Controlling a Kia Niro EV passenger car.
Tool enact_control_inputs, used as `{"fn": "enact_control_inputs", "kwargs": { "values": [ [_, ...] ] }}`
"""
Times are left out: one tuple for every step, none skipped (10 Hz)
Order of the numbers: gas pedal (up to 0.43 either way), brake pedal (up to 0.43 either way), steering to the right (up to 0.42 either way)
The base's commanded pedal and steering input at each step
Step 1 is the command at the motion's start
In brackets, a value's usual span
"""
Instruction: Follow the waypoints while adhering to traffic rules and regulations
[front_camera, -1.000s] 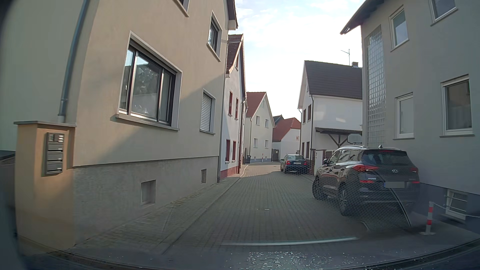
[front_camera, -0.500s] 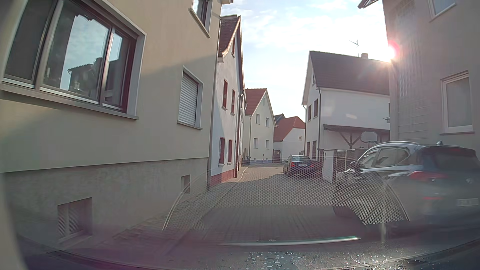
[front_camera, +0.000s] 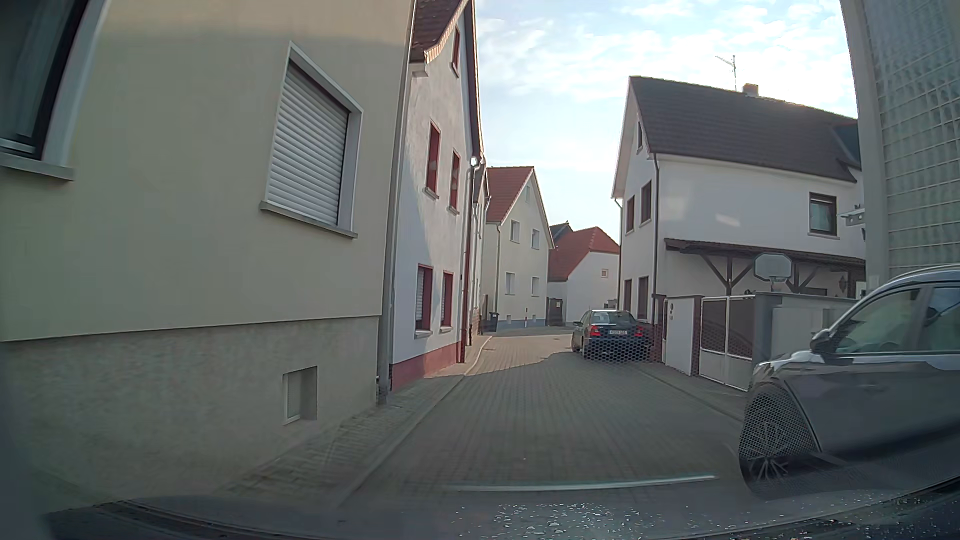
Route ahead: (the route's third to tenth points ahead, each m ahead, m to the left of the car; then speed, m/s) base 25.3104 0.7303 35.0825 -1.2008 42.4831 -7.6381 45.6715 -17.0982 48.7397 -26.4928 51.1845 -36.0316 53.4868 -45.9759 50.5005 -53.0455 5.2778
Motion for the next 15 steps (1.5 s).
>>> {"fn": "enact_control_inputs", "kwargs": {
  "values": [
    [0.000,0.000,0.008],
    [0.000,0.000,0.009],
    [0.000,0.000,0.009],
    [0.000,0.000,0.010],
    [0.008,0.000,0.015],
    [0.008,0.000,0.024],
    [0.008,0.000,0.029],
    [0.008,0.000,0.028],
    [0.020,0.000,0.024],
    [0.020,0.000,0.024],
    [0.020,0.000,0.024],
    [0.020,0.000,0.022],
    [0.020,0.000,0.016],
    [0.020,0.000,0.008],
    [0.028,0.000,0.004]
  ]
}}
